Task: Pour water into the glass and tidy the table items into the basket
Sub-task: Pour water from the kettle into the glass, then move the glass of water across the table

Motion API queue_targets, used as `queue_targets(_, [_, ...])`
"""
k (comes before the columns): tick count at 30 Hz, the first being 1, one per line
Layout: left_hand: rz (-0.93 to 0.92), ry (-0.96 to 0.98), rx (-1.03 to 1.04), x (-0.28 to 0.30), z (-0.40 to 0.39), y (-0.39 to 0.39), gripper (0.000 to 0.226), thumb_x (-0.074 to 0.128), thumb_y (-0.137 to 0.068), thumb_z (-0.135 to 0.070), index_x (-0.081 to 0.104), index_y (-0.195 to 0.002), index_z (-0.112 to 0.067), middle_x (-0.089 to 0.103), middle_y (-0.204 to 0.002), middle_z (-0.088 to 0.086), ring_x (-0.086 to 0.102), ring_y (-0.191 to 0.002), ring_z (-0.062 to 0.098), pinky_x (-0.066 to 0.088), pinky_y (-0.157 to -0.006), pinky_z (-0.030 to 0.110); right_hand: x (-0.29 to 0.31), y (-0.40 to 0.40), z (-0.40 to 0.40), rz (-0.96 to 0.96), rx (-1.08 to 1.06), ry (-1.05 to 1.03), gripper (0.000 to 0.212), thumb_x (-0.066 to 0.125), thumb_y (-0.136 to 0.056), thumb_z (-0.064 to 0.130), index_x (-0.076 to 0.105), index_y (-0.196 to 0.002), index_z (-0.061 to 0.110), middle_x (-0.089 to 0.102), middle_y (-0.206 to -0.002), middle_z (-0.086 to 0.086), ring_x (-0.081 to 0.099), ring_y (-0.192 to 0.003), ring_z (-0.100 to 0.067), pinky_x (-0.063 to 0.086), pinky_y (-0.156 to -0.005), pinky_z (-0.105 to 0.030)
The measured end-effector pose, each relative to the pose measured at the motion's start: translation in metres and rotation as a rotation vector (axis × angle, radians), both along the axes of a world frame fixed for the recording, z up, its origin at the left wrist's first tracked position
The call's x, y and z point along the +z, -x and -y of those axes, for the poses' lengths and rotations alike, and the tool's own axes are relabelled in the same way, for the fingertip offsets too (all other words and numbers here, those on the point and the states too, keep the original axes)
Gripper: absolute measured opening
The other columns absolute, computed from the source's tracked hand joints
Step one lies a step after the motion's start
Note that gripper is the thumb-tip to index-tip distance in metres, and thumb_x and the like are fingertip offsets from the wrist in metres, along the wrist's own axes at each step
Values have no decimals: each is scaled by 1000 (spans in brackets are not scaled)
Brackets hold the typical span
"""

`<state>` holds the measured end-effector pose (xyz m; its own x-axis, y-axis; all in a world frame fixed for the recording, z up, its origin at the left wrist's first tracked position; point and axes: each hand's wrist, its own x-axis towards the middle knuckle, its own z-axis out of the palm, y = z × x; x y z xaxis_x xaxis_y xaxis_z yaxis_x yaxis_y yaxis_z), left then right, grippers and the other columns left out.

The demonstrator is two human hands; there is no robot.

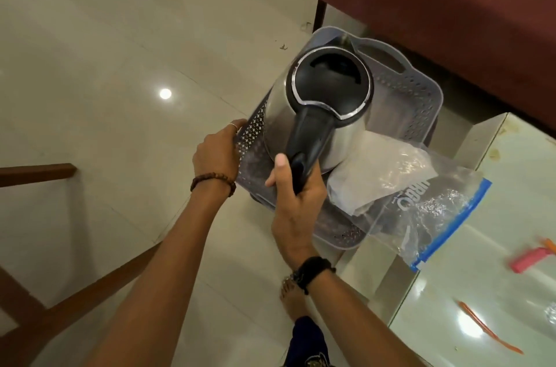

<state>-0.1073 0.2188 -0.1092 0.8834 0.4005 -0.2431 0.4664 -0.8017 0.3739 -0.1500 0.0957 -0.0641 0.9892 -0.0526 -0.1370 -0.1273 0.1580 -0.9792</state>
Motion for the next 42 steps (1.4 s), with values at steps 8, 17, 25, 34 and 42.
queue_targets(8, [375, 200, 283, 18, 66, 66, 34, 50, -90, -12, 48, -123, -14, 50, -124, 10, 48, -107, 11, 34, -81, 1, 0, -3, 62, -56, 475, 82, 28, 56, -83, 45, 52, -109, 35, 64, -108, 15, 61, -103, 0, 48, -88, -15])
queue_targets(17, [357, 581, 148, 39, 261, 157, 28, 52, -86, -17, 51, -92, -44, 55, -96, -23, 53, -93, -9, 41, -76, 2, -4, 53, 248, -143, 219, 250, 11, 61, -88, 15, 62, -94, 24, 70, -88, 7, 67, -86, -9, 52, -79, -21])
queue_targets(25, [9, 800, -341, 29, 427, 153, 37, 58, -86, -13, 47, -108, -41, 52, -110, -22, 53, -103, -3, 45, -88, 13, 0, 125, 440, -292, -58, 347, 19, 57, -87, 1, 63, -89, 19, 72, -78, 0, 68, -74, -10, 52, -71, -18])
queue_targets(34, [-169, 811, -443, 1, 528, 141, 65, 68, -77, -9, 37, -129, -34, 41, -129, -15, 44, -114, 7, 39, -94, 13, -18, 158, 567, -338, -269, 454, 22, 59, -86, 5, 55, -95, 25, 65, -87, 1, 61, -75, -3, 50, -64, -14])
queue_targets(42, [-316, 876, -524, -31, 556, 111, 107, 83, -60, -16, 16, -141, -32, 27, -139, -18, 27, -128, 3, 27, -103, 25, -85, 145, 592, -427, 49, 437, 89, 78, -71, 17, 22, -137, 35, 30, -140, 16, 36, -122, 1, 31, -95, -14])
